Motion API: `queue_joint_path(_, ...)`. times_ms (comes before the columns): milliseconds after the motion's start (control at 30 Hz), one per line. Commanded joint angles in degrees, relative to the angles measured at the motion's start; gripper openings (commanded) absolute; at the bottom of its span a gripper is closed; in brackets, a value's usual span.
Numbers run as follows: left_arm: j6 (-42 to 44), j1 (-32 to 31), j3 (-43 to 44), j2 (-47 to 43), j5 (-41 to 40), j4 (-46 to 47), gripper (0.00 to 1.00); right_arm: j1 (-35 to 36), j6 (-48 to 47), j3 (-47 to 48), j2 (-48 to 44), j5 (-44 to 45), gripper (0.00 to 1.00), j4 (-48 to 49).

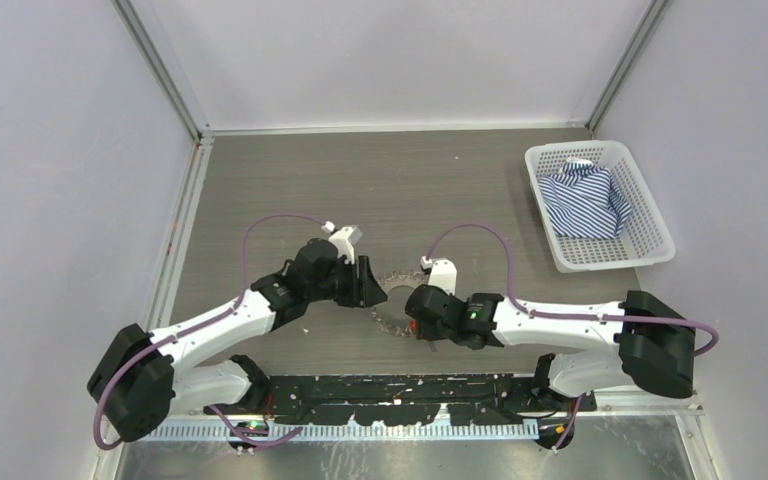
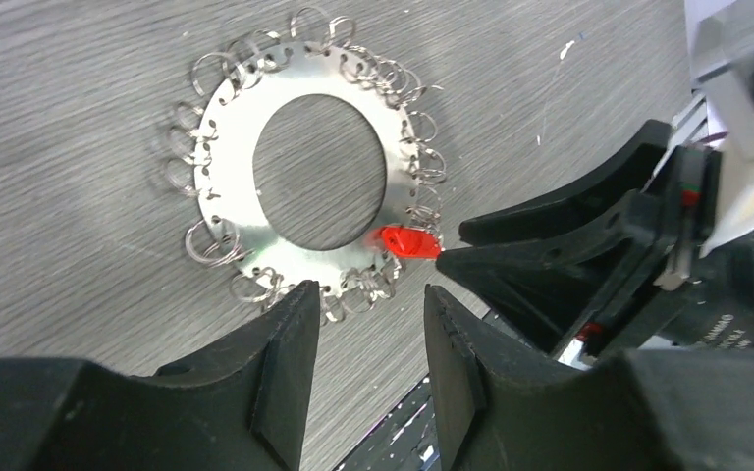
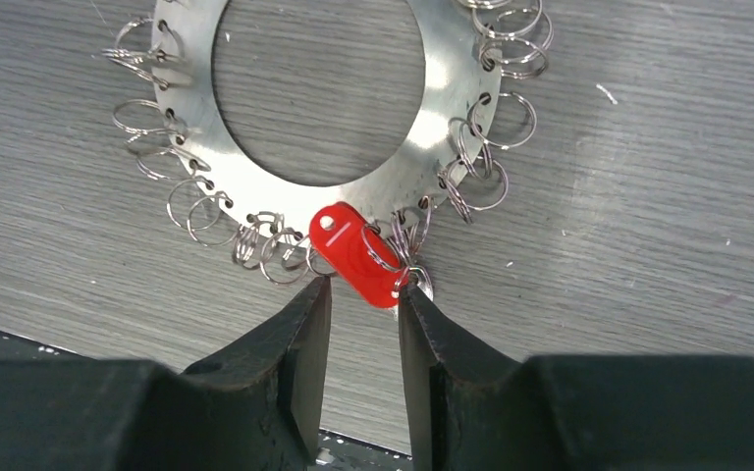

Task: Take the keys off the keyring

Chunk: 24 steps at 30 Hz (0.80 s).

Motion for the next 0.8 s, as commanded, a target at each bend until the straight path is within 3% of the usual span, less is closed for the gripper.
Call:
queue_joint_path(0, 2.4, -1.7, 4.7, 3.0, 1.9, 2.3, 0.44, 0.6, 4.0, -1.9, -0.6, 2.2, 0.38, 2.8)
queue_joint_path(300, 2.1, -4.0, 8.1, 12.7, 1.4, 8.0, 0.43, 0.7, 5.7, -4.6, 0.6, 2.1, 0.41, 2.6)
queue_joint_path(467, 1.0, -4.1, 8.2, 19.0, 0.1, 9.8, 0.38, 0.6, 6.2, -6.5, -2.4, 2.4, 0.34, 1.0)
queue_joint_path(600, 0.1, -4.1, 7.8, 22.3, -1.1, 9.7, 0.32, 0.7, 7.1, -7.3, -5.7, 3.2, 0.21, -2.1)
queue_joint_path(767, -0.2, -4.1, 6.8, 23.0, -1.5, 10.0, 0.29, 0.7, 4.9, -7.4, -10.5, 4.2, 0.19, -0.6)
